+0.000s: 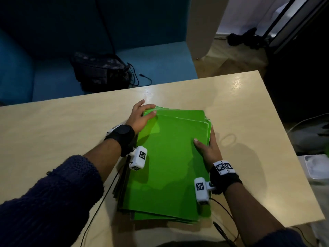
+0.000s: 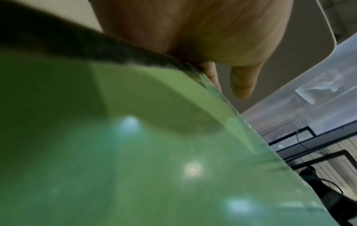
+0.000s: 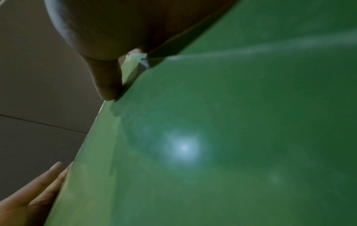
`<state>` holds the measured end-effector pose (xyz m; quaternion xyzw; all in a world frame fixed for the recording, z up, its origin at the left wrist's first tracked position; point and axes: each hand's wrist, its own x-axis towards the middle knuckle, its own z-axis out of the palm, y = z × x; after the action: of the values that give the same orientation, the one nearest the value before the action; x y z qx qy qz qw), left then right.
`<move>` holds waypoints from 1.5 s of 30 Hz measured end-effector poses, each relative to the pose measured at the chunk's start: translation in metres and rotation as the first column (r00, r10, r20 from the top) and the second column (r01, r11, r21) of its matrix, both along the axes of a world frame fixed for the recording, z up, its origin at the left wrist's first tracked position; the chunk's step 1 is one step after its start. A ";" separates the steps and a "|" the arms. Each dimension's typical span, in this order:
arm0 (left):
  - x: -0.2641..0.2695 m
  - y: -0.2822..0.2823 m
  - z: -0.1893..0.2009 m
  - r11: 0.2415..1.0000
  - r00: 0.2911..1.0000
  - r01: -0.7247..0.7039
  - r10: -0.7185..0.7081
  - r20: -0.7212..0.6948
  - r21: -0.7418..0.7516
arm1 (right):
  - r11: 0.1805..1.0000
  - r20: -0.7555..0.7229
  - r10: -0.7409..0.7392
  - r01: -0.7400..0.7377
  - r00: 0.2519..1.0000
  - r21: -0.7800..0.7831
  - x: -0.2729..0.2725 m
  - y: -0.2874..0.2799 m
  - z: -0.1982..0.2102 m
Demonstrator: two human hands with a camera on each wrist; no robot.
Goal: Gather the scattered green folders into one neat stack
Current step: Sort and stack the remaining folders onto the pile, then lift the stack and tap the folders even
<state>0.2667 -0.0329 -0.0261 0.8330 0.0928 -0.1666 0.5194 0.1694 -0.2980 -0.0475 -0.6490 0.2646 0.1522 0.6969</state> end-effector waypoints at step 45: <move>-0.135 0.088 0.152 0.843 0.759 -0.167 0.441 0.480 -0.511 | 0.968 0.782 0.250 -0.158 0.571 -0.195 0.036 0.075 0.167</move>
<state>0.1322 0.0548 0.1263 0.6769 0.0278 0.1680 0.7161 0.2050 -0.2229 0.1197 -0.7090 -0.1455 -0.0897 0.6842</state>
